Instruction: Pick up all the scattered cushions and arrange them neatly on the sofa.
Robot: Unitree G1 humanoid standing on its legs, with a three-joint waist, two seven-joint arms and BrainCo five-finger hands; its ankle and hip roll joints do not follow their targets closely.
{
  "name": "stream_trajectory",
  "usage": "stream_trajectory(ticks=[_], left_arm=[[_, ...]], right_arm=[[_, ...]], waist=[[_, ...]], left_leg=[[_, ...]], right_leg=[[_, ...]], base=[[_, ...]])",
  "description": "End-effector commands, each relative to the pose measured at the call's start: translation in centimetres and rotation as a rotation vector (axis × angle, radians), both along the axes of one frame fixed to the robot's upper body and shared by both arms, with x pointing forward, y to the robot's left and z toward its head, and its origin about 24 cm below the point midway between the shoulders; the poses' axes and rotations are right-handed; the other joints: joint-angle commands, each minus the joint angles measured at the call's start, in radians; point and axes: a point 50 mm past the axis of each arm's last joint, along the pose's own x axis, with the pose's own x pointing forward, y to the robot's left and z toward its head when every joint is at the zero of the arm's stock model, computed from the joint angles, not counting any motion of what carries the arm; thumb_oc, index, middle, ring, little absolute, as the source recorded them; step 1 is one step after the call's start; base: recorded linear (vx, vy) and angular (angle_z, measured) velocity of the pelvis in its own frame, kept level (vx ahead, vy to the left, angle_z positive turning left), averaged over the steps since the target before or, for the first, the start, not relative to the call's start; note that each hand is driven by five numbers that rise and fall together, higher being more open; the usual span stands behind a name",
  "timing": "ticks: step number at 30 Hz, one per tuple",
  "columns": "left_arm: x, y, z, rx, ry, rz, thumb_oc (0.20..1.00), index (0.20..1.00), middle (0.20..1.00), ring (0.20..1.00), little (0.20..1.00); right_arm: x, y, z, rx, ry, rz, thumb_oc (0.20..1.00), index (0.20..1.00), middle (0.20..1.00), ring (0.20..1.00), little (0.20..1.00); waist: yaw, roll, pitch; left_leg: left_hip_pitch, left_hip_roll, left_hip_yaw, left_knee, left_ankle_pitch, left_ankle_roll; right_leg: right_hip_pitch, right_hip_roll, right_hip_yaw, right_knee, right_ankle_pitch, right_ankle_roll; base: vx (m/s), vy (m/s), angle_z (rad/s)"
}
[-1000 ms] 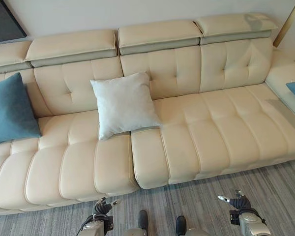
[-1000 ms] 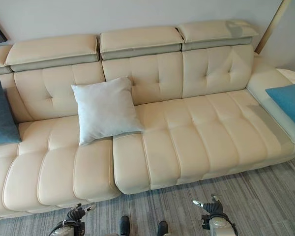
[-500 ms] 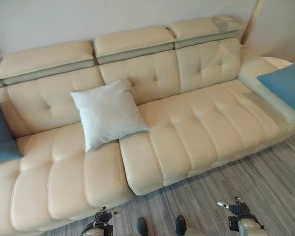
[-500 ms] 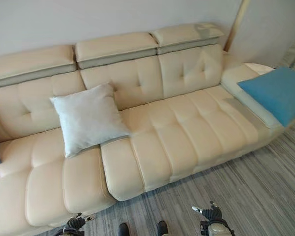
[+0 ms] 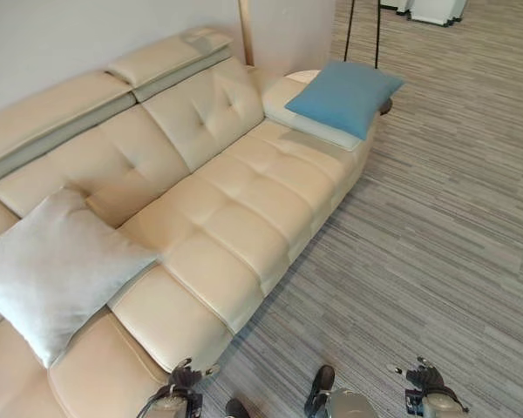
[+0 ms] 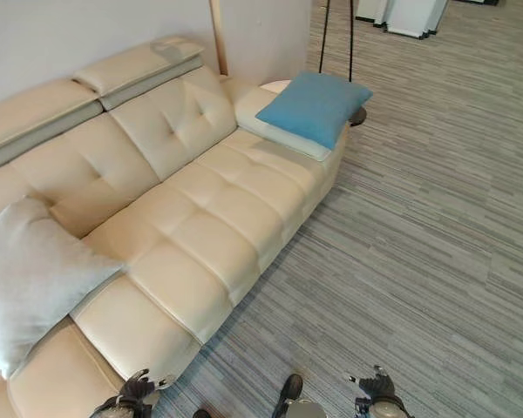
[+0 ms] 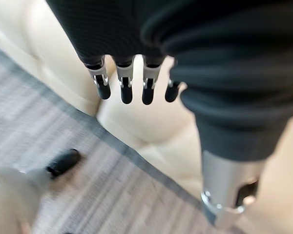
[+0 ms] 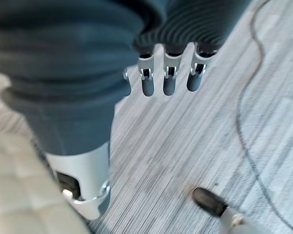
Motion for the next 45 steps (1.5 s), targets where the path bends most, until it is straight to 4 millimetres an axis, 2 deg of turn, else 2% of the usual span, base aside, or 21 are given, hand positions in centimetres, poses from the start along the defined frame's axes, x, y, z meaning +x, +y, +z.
stream_trajectory(ticks=[1,3,5,6,7,8,11,12,13,14,17,18,22,27,31,32,34,35,38,41,45], left_arm=[[2.6,-0.4,1.2,0.029,-0.091,-0.071,1.0,1.0,1.0,1.0,1.0],[3.3,-1.3,1.6,0.002,-0.121,-0.087,1.0,1.0,1.0,1.0,1.0],[3.9,-1.6,2.0,-0.011,-0.152,-0.088,1.0,1.0,1.0,1.0,1.0],[4.1,-1.7,2.1,-0.014,-0.165,-0.086,1.0,1.0,1.0,1.0,1.0],[4.1,-2.1,2.2,-0.032,-0.177,-0.077,1.0,1.0,1.0,1.0,1.0],[4.0,-2.1,2.2,-0.032,-0.176,-0.077,1.0,1.0,1.0,1.0,1.0],[3.6,-1.9,2.2,-0.042,-0.184,-0.046,1.0,1.0,1.0,1.0,1.0],[3.6,-1.9,2.2,-0.041,-0.184,-0.046,1.0,1.0,1.0,1.0,1.0],[3.4,-1.8,2.2,-0.038,-0.182,-0.035,1.0,1.0,1.0,1.0,1.0],[3.4,-1.8,2.2,-0.038,-0.182,-0.035,1.0,1.0,1.0,1.0,1.0],[3.1,-1.6,2.0,-0.031,-0.172,-0.02,1.0,1.0,1.0,1.0,1.0],[3.0,-1.6,2.0,-0.027,-0.168,-0.018,1.0,1.0,1.0,1.0,1.0],[2.9,-1.1,1.9,-0.008,-0.161,-0.005,1.0,1.0,1.0,1.0,1.0],[2.7,-0.9,1.9,-0.002,-0.159,-0.005,1.0,1.0,1.0,1.0,1.0],[3.1,-0.4,2.2,0.022,-0.166,-0.028,1.0,1.0,1.0,1.0,1.0],[3.4,-0.1,2.4,0.038,-0.174,-0.034,1.0,1.0,1.0,1.0,1.0],[3.9,0.3,2.9,0.05,-0.196,-0.03,1.0,1.0,1.0,1.0,1.0],[4.3,0.6,3.2,0.062,-0.211,-0.028,1.0,1.0,1.0,1.0,1.0],[4.5,0.9,3.4,0.07,-0.217,-0.022,1.0,1.0,1.0,1.0,1.0],[5.0,0.9,3.6,0.068,-0.231,-0.019,1.0,1.0,1.0,1.0,1.0],[5.5,0.8,3.8,0.072,-0.243,-0.024,1.0,1.0,1.0,1.0,1.0]], right_arm=[[1.2,-1.0,0.7,-0.026,-0.042,-0.027,1.0,1.0,1.0,1.0,1.0],[0.9,-1.5,0.7,-0.035,-0.027,-0.031,1.0,1.0,1.0,1.0,1.0],[1.1,-1.8,0.9,-0.055,-0.031,-0.015,1.0,1.0,1.0,1.0,1.0],[1.4,-1.9,1.1,-0.061,-0.038,-0.002,1.0,1.0,1.0,1.0,1.0],[1.8,-1.7,1.3,-0.068,-0.046,0.023,1.0,1.0,1.0,1.0,1.0],[1.8,-1.7,1.3,-0.068,-0.046,0.023,1.0,1.0,1.0,1.0,1.0],[2.3,-1.6,1.5,-0.074,-0.056,0.053,1.0,1.0,1.0,1.0,1.0],[2.3,-1.6,1.5,-0.074,-0.056,0.053,1.0,1.0,1.0,1.0,1.0],[2.5,-1.5,1.6,-0.082,-0.057,0.069,1.0,1.0,1.0,1.0,1.0],[2.5,-1.5,1.6,-0.082,-0.057,0.069,1.0,1.0,1.0,1.0,1.0],[2.8,-1.7,1.8,-0.099,-0.064,0.083,1.0,1.0,1.0,1.0,1.0],[2.9,-1.7,1.9,-0.104,-0.065,0.086,1.0,1.0,1.0,1.0,1.0],[3.3,-1.7,2.0,-0.107,-0.068,0.095,1.0,1.0,1.0,1.0,1.0],[3.9,-1.0,2.1,-0.089,-0.094,0.107,1.0,1.0,1.0,1.0,1.0],[4.0,-0.4,1.9,-0.068,-0.097,0.111,1.0,1.0,1.0,1.0,1.0],[3.8,-0.2,1.6,-0.058,-0.083,0.115,1.0,1.0,1.0,1.0,1.0],[4.1,-0.1,1.8,-0.055,-0.094,0.119,1.0,1.0,1.0,1.0,1.0],[4.2,0.1,1.8,-0.048,-0.096,0.113,1.0,1.0,1.0,1.0,1.0],[3.8,0.2,1.5,-0.037,-0.083,0.102,1.0,1.0,1.0,1.0,1.0],[3.7,0.2,1.3,-0.036,-0.074,0.096,1.0,1.0,1.0,1.0,1.0],[3.7,0.0,1.4,-0.042,-0.074,0.082,1.0,1.0,1.0,1.0,1.0]], waist=[[-0.021,-0.021,0.019],[-0.039,-0.018,0.028],[-0.022,-0.022,0.044],[-0.013,-0.024,0.049],[0.009,-0.027,0.051],[0.008,-0.026,0.049],[0.041,-0.041,0.05],[0.041,-0.042,0.049],[0.054,-0.046,0.05],[0.053,-0.047,0.049],[0.07,-0.035,0.063],[0.072,-0.03,0.069],[0.086,-0.021,0.076],[0.088,-0.037,0.036],[0.092,-0.056,0.024],[0.092,-0.062,0.021],[0.091,-0.058,0.038],[0.087,-0.052,0.059],[0.087,-0.047,0.074],[0.09,-0.038,0.093],[0.087,-0.046,0.122]], left_leg=[[0.06,-0.086,0.025,0.089,-0.149,-0.02],[0.041,-0.026,0.036,0.245,-0.151,-0.049],[0.001,0.001,-0.036,0.377,-0.104,-0.07],[-0.019,-0.008,-0.095,0.411,-0.091,-0.068],[-0.071,-0.069,-0.238,0.423,-0.122,-0.041],[-0.073,-0.07,-0.239,0.424,-0.123,-0.04],[-0.139,-0.131,-0.398,0.317,-0.166,-0.002],[-0.141,-0.132,-0.398,0.315,-0.163,-0.001],[-0.174,-0.16,-0.472,0.221,-0.103,-0.004],[-0.175,-0.161,-0.473,0.219,-0.101,-0.004],[-0.217,-0.179,-0.575,0.072,0.017,-0.029],[-0.232,-0.183,-0.585,0.019,0.042,-0.04],[-0.262,-0.201,-0.598,-0.012,0.083,-0.059],[-0.232,-0.216,-0.6,-0.012,0.063,-0.02],[-0.235,-0.225,-0.572,0.018,0.024,0.015],[-0.23,-0.233,-0.552,0.033,-0.007,0.043],[-0.216,-0.231,-0.531,0.031,-0.023,0.061],[-0.187,-0.229,-0.507,0.02,-0.039,0.071],[-0.149,-0.226,-0.488,0.001,-0.051,0.076],[-0.121,-0.213,-0.468,-0.012,-0.062,0.07],[-0.066,-0.207,-0.439,-0.012,-0.097,0.054]], right_leg=[[0.093,-0.022,0.069,-0.073,-0.051,0.035],[0.119,0.002,0.104,-0.08,-0.093,0.006],[0.142,0.031,0.148,-0.095,-0.113,-0.022],[0.148,0.04,0.169,-0.098,-0.121,-0.031],[0.151,0.051,0.223,-0.102,-0.125,-0.038],[0.149,0.051,0.222,-0.101,-0.126,-0.037],[0.153,0.058,0.315,-0.106,-0.124,-0.029],[0.151,0.057,0.315,-0.107,-0.122,-0.029],[0.158,0.065,0.333,-0.124,-0.112,-0.034],[0.157,0.065,0.332,-0.125,-0.111,-0.034],[0.17,0.092,0.364,-0.133,-0.114,-0.041],[0.175,0.098,0.371,-0.135,-0.12,-0.043],[0.208,0.125,0.42,-0.143,-0.133,-0.042],[0.251,0.097,0.47,-0.161,-0.169,-0.026],[0.219,0.066,0.493,-0.093,-0.195,-0.011],[0.167,0.047,0.5,0.016,-0.197,0.011],[0.08,0.038,0.501,0.162,-0.181,0.034],[0.021,0.018,0.472,0.278,-0.15,0.049],[-0.032,-0.001,0.445,0.334,-0.124,0.048],[-0.077,0.008,0.428,0.289,-0.123,0.034],[-0.117,0.039,0.383,-0.015,-0.009,0.052]], base=[[0.08,-0.202,-0.34],[0.21,-0.41,-0.19],[0.2,-0.346,-0.3],[0.19,-0.233,-1.09],[0.14,-0.145,-1.26],[0.13,-0.093,-1.25],[0.15,-0.073,-0.93],[0.18,-0.083,-0.79],[0.07,-0.033,-0.61],[0.14,-0.049,-0.39],[0.12,-0.01,-0.54],[0.08,0.006,-0.58],[0.24,0.082,-0.42],[0.34,0.174,-0.54],[0.25,0.167,-0.25],[0.22,0.186,-0.47],[0.23,0.227,-0.47],[0.14,0.157,-0.54],[0.17,0.112,-0.39],[0.12,0.023,-0.27],[0.23,-0.097,-0.29]])
